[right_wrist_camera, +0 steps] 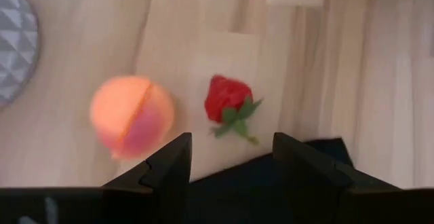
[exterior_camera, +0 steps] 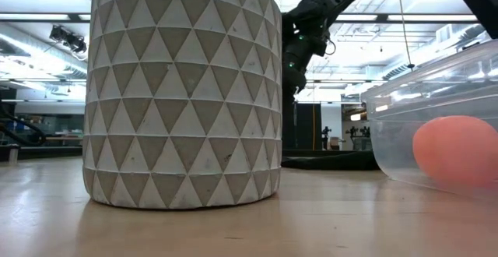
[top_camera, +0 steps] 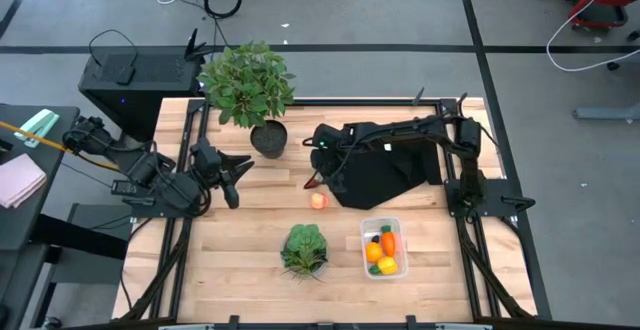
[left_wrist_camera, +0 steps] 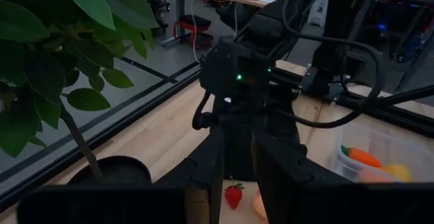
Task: Pick and placing Produce into tupperware
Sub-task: Put the strawberry into the transparent bin
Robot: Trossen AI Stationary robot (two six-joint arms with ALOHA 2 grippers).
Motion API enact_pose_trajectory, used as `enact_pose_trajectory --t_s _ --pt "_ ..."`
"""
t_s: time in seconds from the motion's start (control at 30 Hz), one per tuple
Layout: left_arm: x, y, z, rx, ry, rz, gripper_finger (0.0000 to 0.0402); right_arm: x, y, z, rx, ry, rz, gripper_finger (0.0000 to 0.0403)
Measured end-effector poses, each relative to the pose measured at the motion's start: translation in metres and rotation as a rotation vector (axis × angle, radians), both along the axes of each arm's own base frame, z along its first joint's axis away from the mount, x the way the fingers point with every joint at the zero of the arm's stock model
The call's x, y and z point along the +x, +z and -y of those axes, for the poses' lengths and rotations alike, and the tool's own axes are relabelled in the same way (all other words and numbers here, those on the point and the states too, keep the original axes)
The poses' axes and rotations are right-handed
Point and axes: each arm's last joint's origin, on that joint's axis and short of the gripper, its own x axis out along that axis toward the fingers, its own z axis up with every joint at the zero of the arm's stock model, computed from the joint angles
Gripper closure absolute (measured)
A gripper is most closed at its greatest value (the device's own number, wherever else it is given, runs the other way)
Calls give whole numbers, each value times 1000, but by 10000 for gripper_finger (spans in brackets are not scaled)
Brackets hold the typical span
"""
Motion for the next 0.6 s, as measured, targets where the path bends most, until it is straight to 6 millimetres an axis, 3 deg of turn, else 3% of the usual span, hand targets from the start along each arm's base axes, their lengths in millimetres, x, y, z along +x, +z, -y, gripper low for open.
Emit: enact_pose_trajectory --t_s 0.6 --pt "0 0 0 2 0 -3 325 6 -21 1 14 13 -19 190"
